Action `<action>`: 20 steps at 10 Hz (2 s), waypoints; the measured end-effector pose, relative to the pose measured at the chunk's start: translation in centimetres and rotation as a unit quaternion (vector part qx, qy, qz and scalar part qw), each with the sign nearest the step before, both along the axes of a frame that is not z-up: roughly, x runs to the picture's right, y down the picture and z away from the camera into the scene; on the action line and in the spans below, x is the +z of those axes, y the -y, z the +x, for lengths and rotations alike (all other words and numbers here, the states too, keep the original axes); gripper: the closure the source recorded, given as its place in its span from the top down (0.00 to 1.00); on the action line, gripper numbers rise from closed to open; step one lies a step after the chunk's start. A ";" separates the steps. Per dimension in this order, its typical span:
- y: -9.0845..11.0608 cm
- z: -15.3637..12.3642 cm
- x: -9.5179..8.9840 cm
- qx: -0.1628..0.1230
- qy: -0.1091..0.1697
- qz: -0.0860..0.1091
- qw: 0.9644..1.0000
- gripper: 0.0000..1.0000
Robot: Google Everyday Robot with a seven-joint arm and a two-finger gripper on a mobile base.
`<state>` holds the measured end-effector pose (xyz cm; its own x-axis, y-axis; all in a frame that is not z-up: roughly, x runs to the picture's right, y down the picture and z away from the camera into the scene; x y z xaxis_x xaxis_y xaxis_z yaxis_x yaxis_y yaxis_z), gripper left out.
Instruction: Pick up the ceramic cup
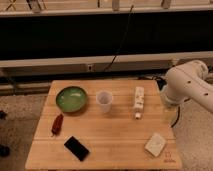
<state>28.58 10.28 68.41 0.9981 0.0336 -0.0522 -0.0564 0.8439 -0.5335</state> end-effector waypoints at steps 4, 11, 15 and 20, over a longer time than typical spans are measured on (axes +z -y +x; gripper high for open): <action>0.0 0.0 0.0 0.000 0.000 0.000 1.000 0.80; 4.3 -6.0 2.2 -0.066 0.012 0.020 0.998 0.80; 5.6 -8.7 3.2 -0.119 0.023 0.027 0.992 0.80; 6.5 -11.2 4.4 -0.171 0.047 0.030 0.984 0.80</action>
